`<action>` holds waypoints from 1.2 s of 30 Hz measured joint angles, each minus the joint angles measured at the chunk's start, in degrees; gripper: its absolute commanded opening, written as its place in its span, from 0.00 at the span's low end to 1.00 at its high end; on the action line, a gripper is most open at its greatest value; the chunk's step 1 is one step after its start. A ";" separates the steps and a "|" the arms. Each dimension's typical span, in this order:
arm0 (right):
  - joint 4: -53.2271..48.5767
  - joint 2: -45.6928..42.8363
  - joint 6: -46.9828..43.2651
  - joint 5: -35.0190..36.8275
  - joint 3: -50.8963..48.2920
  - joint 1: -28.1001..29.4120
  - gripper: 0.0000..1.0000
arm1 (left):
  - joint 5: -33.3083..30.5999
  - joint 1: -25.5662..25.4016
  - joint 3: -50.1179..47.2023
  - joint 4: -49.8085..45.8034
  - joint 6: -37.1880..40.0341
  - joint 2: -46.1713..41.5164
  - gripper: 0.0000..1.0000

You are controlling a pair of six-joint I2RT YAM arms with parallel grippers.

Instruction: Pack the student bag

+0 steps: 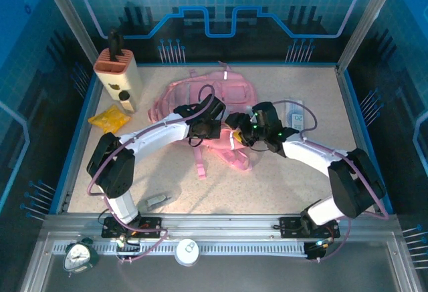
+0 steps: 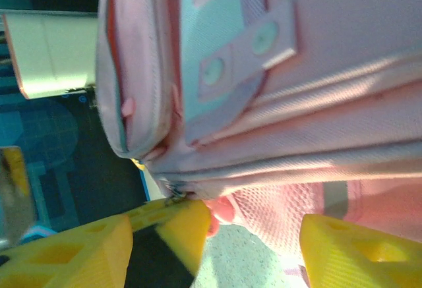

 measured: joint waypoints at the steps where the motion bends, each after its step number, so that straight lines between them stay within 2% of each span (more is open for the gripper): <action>1: 0.37 1.07 0.59 -0.42 -0.07 0.24 0.68 | 0.00 0.00 0.00 -0.02 -0.02 0.04 0.00; 6: 2.47 7.21 2.58 -0.98 0.74 0.37 0.59 | 0.04 0.00 0.00 -0.13 -0.02 0.15 0.00; 11: 4.07 10.82 2.54 -2.08 3.56 -0.24 0.36 | 0.00 0.22 0.00 -0.35 0.26 0.55 0.00; 18: 2.36 10.88 -3.56 -0.22 5.44 -1.55 0.00 | -0.04 0.37 3.28 -2.16 3.32 3.76 0.00; 28: -1.22 7.87 -11.45 0.28 5.49 -6.27 0.00 | -1.46 0.81 5.05 -5.03 9.31 4.24 0.00; 36: -2.14 7.54 -12.87 0.59 5.55 -6.84 0.00 | 0.98 1.29 5.01 -3.72 9.66 5.07 0.00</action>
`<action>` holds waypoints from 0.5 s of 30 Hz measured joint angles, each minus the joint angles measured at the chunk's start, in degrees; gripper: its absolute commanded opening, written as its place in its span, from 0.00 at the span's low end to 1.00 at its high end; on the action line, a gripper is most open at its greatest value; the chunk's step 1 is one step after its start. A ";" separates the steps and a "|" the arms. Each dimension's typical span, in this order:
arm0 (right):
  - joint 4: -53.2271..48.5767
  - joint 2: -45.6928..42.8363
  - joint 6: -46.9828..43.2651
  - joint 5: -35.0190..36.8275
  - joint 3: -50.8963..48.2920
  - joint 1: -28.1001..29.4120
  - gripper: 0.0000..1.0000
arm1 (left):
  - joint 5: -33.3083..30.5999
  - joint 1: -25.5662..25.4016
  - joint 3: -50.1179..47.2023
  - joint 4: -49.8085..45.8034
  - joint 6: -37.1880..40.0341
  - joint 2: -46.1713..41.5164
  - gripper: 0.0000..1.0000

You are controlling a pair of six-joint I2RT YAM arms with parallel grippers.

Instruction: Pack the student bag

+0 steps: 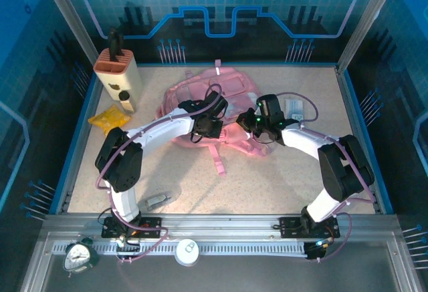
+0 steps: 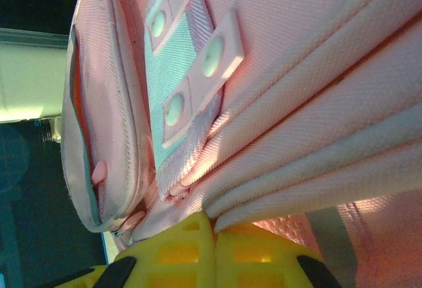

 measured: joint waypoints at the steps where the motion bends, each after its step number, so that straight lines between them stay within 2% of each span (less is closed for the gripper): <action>1: 0.00 0.00 0.00 0.00 0.00 0.00 0.00 | 0.07 0.04 0.00 0.33 -0.24 0.39 0.00; 4: -0.07 -0.02 -0.02 0.20 0.00 0.00 0.00 | 0.15 0.04 -0.07 1.31 -0.68 1.68 0.08; 10: -0.37 -0.02 0.02 0.22 0.00 0.02 0.00 | 0.22 0.04 -1.99 4.76 -0.90 2.62 0.13; 15: -0.46 -0.02 0.02 0.24 0.00 0.13 0.00 | 0.35 0.04 -3.56 7.17 -1.33 2.75 0.13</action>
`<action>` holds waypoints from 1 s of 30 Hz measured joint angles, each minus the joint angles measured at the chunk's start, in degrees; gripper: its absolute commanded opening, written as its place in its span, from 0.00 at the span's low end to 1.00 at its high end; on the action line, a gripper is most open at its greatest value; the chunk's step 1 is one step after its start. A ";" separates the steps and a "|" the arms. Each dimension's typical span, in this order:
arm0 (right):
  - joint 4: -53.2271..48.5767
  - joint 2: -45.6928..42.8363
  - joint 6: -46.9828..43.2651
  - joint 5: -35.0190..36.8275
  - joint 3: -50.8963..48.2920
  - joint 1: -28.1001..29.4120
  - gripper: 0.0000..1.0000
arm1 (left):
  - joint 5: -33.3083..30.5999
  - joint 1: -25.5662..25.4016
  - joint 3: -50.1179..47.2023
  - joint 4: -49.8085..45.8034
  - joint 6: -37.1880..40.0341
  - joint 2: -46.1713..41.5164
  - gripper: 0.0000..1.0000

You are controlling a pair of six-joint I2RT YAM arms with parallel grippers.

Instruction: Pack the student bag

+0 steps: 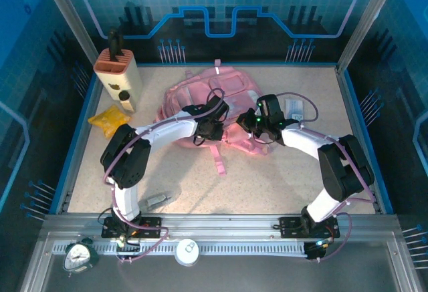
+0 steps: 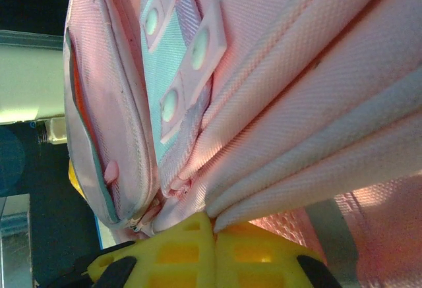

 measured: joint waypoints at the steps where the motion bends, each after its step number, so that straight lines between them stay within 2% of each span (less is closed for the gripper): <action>1: -0.04 0.00 0.00 0.00 0.00 0.02 0.00 | -0.02 0.00 -0.26 0.44 -0.26 0.00 0.13; 3: -0.11 0.00 -0.02 0.00 0.00 0.04 0.00 | -0.04 0.00 -0.85 1.20 -0.90 0.00 0.12; 9: -1.01 0.00 -0.70 -0.02 0.02 0.04 0.00 | -0.31 0.00 -2.49 3.15 -0.79 -0.02 0.00; 15: -2.99 -0.90 -2.91 -0.70 0.33 -0.83 0.00 | -0.92 0.61 -5.92 3.89 0.57 -2.97 0.00; 19: -4.63 -1.92 -4.98 -1.86 1.55 -3.91 0.00 | -0.94 3.56 -10.47 3.93 2.51 -7.54 0.00; 24: -6.71 -0.70 -8.22 -2.67 7.48 -8.20 0.00 | -1.51 7.54 -13.66 1.97 3.72 -10.38 0.00; 28: -7.17 1.22 -9.22 -4.68 11.63 -8.72 0.01 | 0.24 7.15 -13.75 2.08 3.48 -10.93 0.00; 30: -8.17 1.05 -9.27 -4.72 11.63 -7.82 0.18 | 0.22 6.64 -13.68 2.03 3.45 -10.97 0.00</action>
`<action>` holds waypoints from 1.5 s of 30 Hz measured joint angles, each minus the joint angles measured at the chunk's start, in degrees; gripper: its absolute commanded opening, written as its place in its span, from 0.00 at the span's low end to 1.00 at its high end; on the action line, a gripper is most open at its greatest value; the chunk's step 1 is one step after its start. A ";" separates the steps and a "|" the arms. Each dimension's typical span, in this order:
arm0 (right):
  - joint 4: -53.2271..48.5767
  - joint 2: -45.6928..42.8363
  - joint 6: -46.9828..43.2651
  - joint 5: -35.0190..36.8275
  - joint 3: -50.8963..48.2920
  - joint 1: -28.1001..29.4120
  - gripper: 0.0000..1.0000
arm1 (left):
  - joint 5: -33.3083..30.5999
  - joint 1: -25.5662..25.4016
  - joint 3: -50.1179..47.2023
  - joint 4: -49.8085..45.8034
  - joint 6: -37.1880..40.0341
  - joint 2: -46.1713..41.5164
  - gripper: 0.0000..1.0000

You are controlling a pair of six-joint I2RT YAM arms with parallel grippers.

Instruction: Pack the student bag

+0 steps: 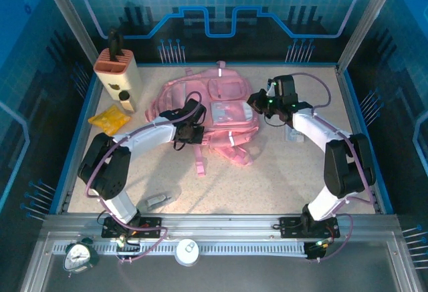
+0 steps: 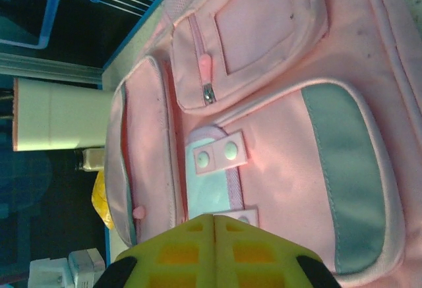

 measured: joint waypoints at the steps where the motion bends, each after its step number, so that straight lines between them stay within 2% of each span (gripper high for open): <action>1: -0.52 -0.15 0.17 0.20 -0.20 0.94 0.25 | -0.13 -0.20 0.11 -0.07 0.00 0.00 0.00; 7: -0.57 -4.00 3.67 0.57 -6.69 10.05 0.53 | -0.90 -0.28 1.97 -0.98 -0.63 0.02 0.00; 10: 0.22 -4.31 6.69 1.29 -9.38 12.96 0.63 | -1.36 -0.33 2.27 -1.46 -1.09 0.00 0.00; 16: 4.15 -0.02 12.04 2.78 -9.27 16.11 0.67 | -1.62 -0.35 2.27 -1.46 -1.51 0.17 0.00; 21: 5.77 4.46 15.23 4.96 -8.39 16.98 0.68 | -1.84 -0.35 2.25 -1.36 -2.40 1.25 0.00; 25: 6.10 6.51 16.33 7.61 -7.02 17.11 0.57 | -1.99 -0.35 2.16 -0.50 -3.04 2.58 0.00; 29: 6.23 7.56 16.39 10.32 -6.32 17.09 0.37 | -2.71 -0.35 2.01 0.76 -3.67 4.04 0.01; 30: 6.25 7.89 16.44 10.71 -6.25 17.09 0.30 | -2.86 -0.35 1.81 1.16 -4.00 4.24 0.05; 35: 7.08 9.07 17.00 11.15 -6.12 17.07 0.09 | -3.43 -0.35 1.77 2.47 -4.46 5.90 0.17; 40: 8.09 9.33 17.49 11.74 -6.12 16.98 0.00 | -4.79 -0.35 1.11 4.35 -4.94 6.73 0.24; 45: 8.20 9.33 17.46 11.78 -6.12 16.98 0.00 | -5.16 -0.35 0.37 5.92 -6.03 7.15 0.21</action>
